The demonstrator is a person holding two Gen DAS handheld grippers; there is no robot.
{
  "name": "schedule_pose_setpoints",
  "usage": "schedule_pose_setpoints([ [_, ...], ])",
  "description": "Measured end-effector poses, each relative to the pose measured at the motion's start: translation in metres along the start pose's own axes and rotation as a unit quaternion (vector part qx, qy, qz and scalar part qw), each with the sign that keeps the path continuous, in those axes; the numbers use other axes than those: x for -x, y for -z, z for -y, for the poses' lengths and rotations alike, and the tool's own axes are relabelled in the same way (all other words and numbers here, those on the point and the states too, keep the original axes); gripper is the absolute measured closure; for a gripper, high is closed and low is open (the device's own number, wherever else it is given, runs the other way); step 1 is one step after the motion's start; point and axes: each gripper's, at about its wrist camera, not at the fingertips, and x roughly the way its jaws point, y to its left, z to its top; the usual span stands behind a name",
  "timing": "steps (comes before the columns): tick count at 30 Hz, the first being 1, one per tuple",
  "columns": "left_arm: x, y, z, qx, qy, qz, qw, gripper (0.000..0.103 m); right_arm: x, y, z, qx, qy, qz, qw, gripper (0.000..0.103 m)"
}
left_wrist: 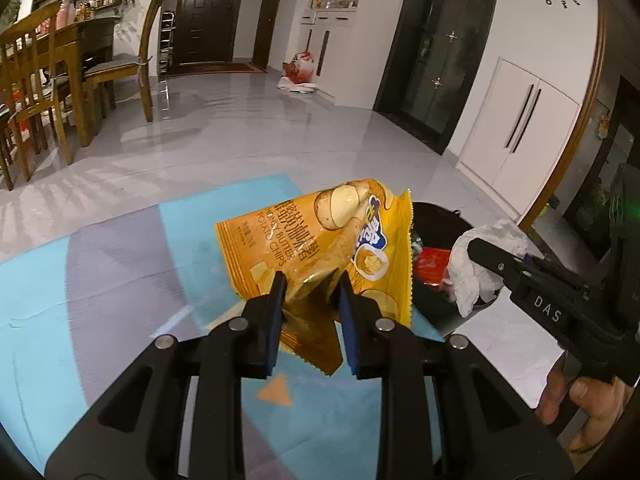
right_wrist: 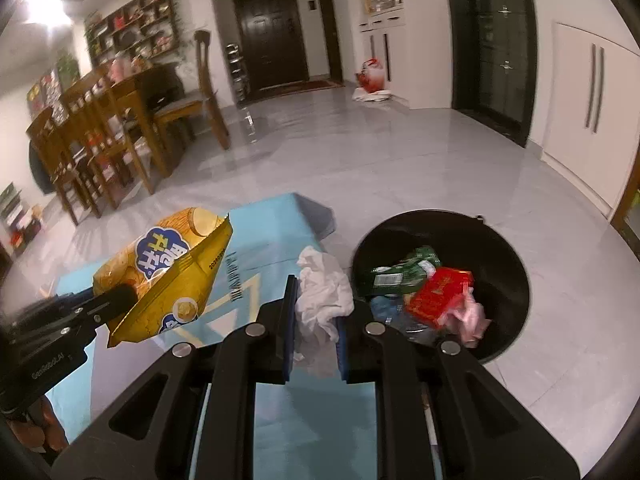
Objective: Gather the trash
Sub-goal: 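Carry the chip bag and tissue over the black bin and open both grippers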
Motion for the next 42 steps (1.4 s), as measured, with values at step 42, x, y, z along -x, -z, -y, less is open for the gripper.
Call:
schedule_pose_setpoints([
  [42,-0.092,-0.045,0.154,-0.078,-0.008,-0.035,0.9963,0.073,0.017,-0.018,0.144,-0.1,0.061,0.027,0.993,0.086],
])
